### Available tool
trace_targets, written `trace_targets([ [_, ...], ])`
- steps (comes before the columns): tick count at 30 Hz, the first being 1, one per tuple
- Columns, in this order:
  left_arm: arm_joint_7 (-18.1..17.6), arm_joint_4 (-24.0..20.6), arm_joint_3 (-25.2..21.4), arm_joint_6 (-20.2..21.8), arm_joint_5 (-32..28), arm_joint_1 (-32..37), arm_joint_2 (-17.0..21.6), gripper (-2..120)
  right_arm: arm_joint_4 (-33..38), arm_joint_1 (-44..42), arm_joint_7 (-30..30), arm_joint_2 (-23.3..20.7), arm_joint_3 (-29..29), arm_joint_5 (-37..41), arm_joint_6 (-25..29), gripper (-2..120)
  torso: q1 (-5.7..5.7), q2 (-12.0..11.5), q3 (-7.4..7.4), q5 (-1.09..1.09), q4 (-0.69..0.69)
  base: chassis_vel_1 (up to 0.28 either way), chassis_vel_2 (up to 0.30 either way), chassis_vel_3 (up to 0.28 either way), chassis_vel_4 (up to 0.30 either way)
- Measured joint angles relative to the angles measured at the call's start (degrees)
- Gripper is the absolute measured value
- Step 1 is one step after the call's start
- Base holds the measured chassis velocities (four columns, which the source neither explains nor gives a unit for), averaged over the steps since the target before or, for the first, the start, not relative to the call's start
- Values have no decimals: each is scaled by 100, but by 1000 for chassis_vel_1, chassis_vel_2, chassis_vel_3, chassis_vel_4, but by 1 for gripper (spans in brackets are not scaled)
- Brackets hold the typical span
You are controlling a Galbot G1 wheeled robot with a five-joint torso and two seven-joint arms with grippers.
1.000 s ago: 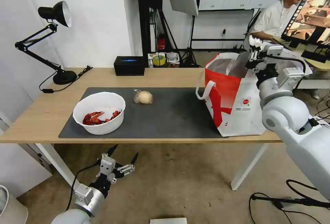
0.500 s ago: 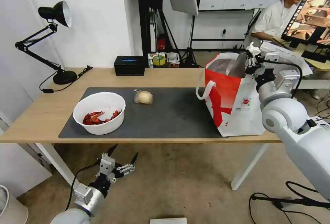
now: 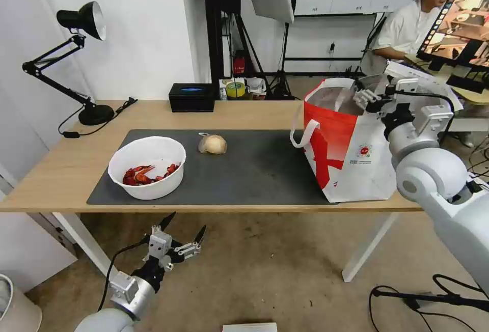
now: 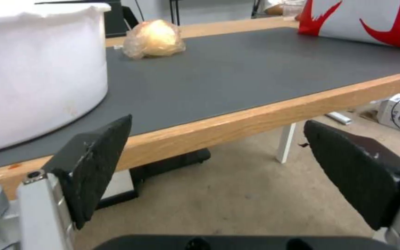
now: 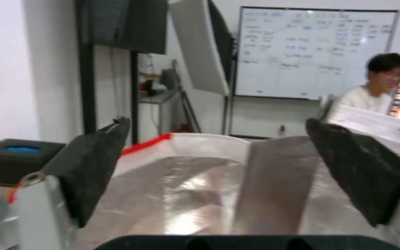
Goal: Pick up the trash from the table and place it into the takeout bag.
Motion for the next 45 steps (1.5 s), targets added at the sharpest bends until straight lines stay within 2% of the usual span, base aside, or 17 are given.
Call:
trace_targets([
  [10,-1,-72,-113,-5,2,95,-27,100,846,-399,-969,-241,-28,598,287,100,0,0,0,-1,1,0,0,0,0],
  [14,-1,-95,-139,-8,3,111,-33,100,1112,-746,-1209,-309,-17,577,304,100,0,0,0,-1,0,0,0,0,0],
  [18,-1,-117,-162,-12,8,149,-71,100,1376,-1574,-1379,-317,83,160,396,100,0,0,0,0,0,0,0,0,0],
  [23,-1,-108,-183,-37,46,162,-116,100,1427,-2179,-1309,-207,101,-308,573,100,0,0,0,0,0,0,0,0,0],
  [31,31,-67,-267,-126,102,282,-164,100,1429,-3503,-989,370,327,-1313,1035,100,0,0,-1,0,0,0,0,0,0],
  [38,36,-21,-282,-148,110,296,-207,100,1374,-4221,-404,775,310,-1797,1147,100,0,0,0,0,0,0,0,0,0],
  [45,36,23,-281,-168,159,319,-240,100,1286,-4743,-251,1077,214,-2199,1260,100,0,0,0,0,0,0,0,0,0],
])
